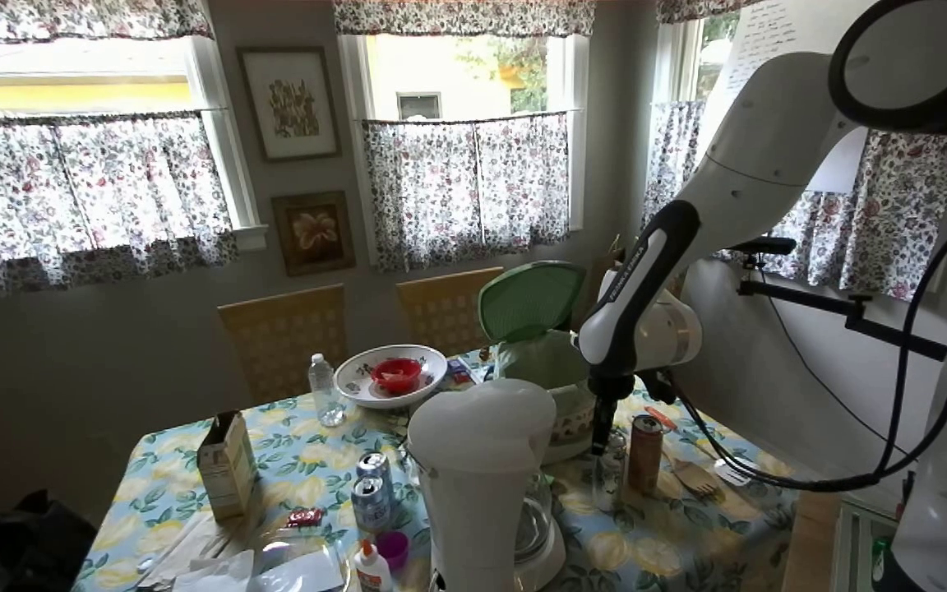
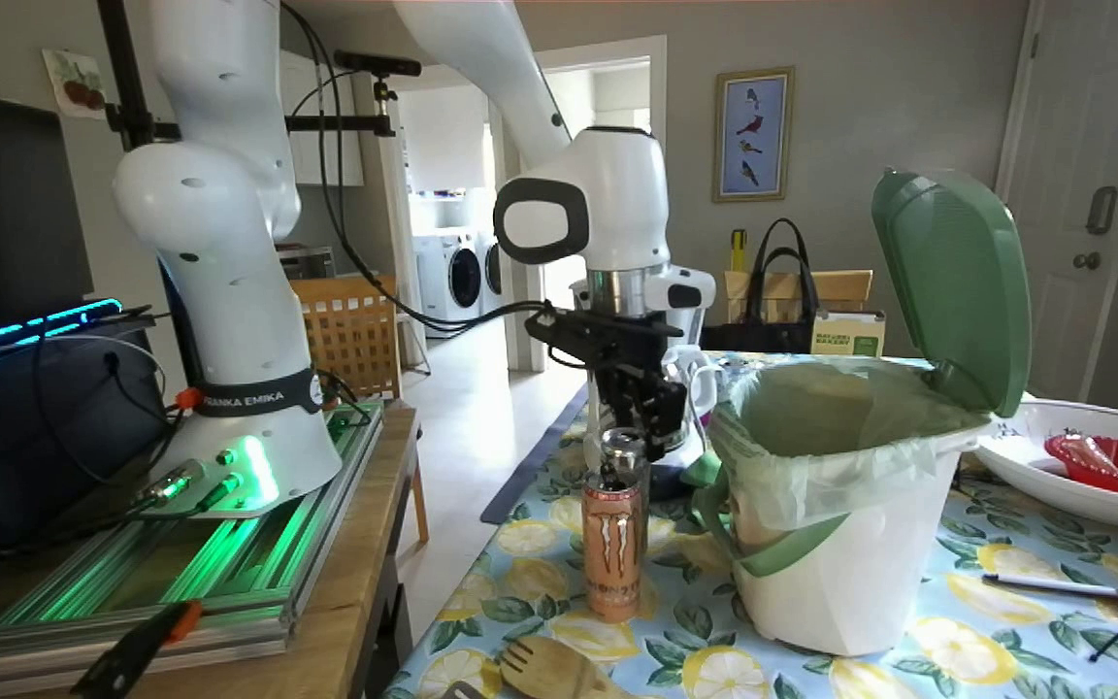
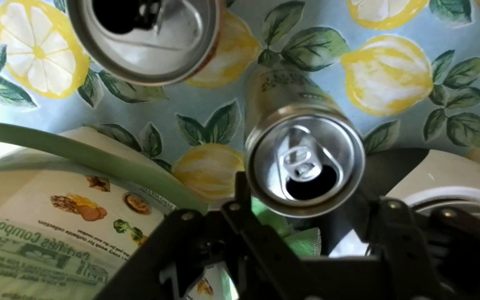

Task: Open the white and green bin then place the two empty cans from the table inside the bin.

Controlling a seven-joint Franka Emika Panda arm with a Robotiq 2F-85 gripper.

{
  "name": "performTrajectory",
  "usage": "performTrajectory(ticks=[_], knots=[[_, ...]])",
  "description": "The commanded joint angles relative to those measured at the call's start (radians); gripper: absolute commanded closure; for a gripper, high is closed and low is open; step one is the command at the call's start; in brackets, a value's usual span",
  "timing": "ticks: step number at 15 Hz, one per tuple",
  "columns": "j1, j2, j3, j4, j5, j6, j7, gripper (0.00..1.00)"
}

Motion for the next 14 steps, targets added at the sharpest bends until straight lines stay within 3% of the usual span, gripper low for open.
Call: performTrajectory(ticks=[1, 6, 7, 14], knots=[[0.016, 0.022, -0.022, 0.013, -0.040, 0.013, 0.064, 0.69], [0.023, 0.001, -0.038, 0.009, -0.071, 0.000, 0.119, 0.69], [-0.060, -0.013, 0.036, 0.006, -0.130, -0.005, 0.172, 0.69], [-0.097, -0.146, 0.075, -0.015, -0.312, -0.088, 0.340, 0.69]])
